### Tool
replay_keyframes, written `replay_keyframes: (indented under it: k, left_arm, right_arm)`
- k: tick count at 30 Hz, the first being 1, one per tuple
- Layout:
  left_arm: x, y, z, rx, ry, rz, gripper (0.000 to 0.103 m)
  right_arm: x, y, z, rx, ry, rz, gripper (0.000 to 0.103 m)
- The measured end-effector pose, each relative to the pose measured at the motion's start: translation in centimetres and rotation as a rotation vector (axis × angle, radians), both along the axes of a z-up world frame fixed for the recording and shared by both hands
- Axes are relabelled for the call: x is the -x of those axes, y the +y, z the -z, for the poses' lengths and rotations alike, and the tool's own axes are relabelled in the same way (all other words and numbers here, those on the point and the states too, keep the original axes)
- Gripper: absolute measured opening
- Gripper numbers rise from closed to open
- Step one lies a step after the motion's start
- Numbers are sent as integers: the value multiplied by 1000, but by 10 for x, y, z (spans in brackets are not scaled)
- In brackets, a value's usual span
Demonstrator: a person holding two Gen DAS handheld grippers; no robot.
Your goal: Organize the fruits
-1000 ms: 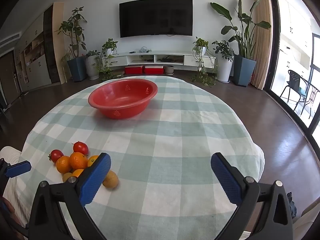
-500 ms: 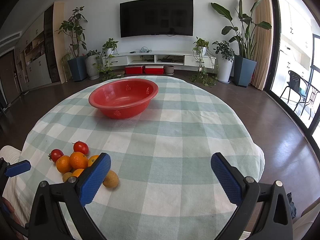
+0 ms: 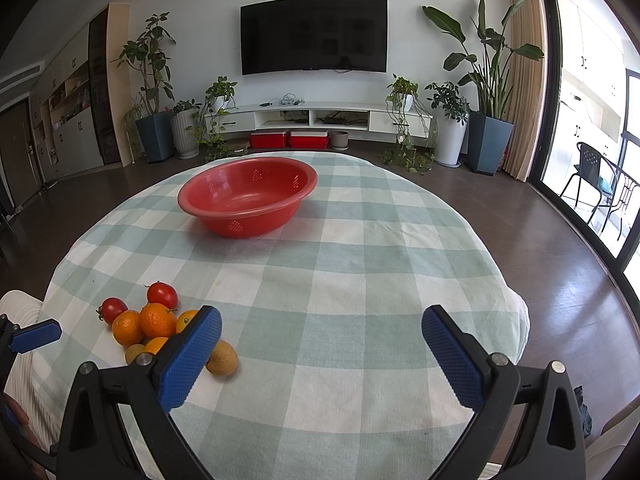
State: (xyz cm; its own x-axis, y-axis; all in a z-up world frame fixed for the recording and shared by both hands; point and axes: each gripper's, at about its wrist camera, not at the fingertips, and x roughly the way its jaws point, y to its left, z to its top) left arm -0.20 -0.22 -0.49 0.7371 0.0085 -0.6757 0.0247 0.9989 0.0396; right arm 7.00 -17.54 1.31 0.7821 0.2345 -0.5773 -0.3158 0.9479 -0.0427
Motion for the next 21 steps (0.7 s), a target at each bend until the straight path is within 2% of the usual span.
replay_keyframes:
  k: [21]
  left_arm:
    - [0, 3, 1, 3, 3, -2, 103]
  right_arm:
    - [0, 1, 0, 3, -1, -1, 103]
